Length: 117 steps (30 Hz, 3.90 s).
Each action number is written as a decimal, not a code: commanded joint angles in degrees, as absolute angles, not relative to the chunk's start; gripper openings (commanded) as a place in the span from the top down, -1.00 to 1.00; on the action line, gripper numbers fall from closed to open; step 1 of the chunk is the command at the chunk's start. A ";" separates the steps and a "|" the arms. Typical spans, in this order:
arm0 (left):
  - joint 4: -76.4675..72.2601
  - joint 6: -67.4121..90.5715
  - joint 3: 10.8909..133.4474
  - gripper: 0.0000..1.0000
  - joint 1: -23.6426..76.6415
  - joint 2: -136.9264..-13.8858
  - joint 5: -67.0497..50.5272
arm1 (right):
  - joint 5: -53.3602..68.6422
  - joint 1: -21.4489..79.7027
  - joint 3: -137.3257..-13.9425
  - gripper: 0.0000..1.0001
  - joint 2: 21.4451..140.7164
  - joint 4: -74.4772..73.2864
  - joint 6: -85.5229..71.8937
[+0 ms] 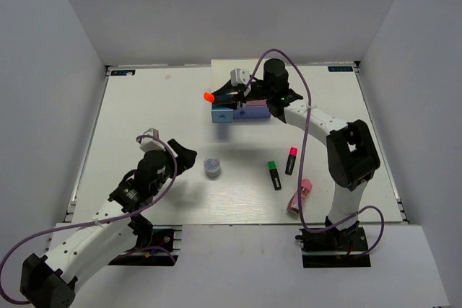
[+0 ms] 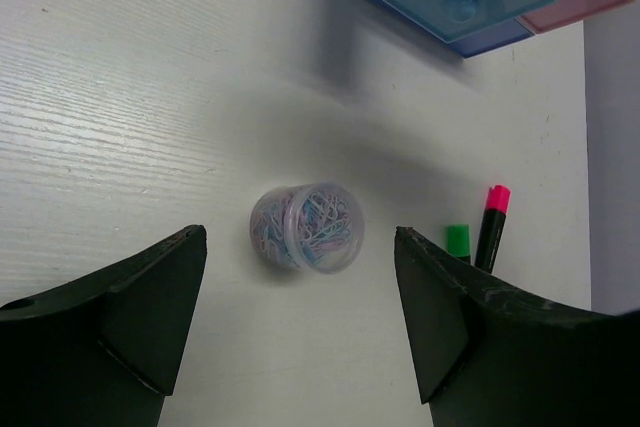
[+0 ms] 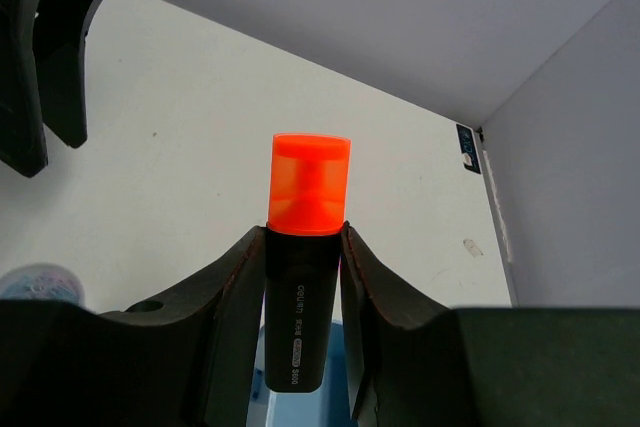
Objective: Sort the stationery into containers
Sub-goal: Place the stationery into the container, then grab a piece of stationery with the right arm
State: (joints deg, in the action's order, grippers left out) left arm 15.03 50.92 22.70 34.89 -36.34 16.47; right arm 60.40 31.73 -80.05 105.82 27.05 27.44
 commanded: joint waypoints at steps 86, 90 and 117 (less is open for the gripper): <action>5.97 48.08 23.55 -0.72 35.07 -47.64 13.00 | 8.91 30.40 -48.87 -0.37 91.31 -20.13 4.84; 5.98 48.60 23.03 -0.72 35.07 -46.41 13.54 | 3.17 32.86 -47.03 -0.24 90.97 -18.90 3.61; 8.09 49.13 21.97 -0.72 35.07 -43.51 14.59 | 28.88 35.25 -60.64 1.00 76.12 -7.50 25.82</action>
